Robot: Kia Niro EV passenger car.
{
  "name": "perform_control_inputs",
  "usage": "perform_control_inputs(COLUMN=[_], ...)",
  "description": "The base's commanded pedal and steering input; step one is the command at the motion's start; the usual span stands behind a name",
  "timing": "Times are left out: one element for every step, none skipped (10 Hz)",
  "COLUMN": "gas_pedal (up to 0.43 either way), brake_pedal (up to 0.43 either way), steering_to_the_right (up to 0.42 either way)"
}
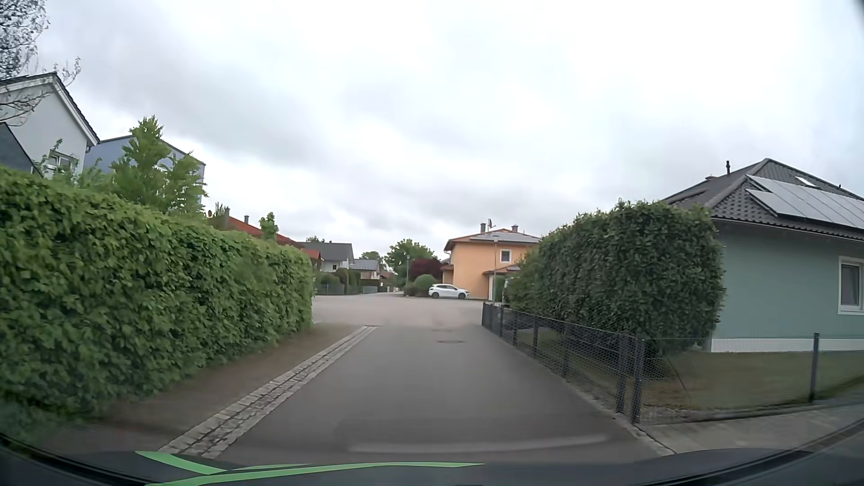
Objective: Follow the waypoints while adhering to traffic rules and regulations
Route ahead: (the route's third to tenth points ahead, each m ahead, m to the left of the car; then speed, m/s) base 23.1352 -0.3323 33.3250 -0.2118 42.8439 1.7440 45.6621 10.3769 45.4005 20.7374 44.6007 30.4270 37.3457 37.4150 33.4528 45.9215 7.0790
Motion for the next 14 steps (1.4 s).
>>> perform_control_inputs(gas_pedal=[0.000,0.000,0.000,0.000,0.000,0.000,0.000,0.000,0.000,0.000,0.000,0.000,0.000,0.000], brake_pedal=[0.000,0.000,0.000,0.000,0.000,0.000,0.000,0.000,0.000,0.000,0.000,0.000,0.000,0.000], steering_to_the_right=[0.000,0.000,0.000,0.000,0.000,0.001,0.002,0.001,0.002,0.002,0.001,0.001,0.002,0.001])
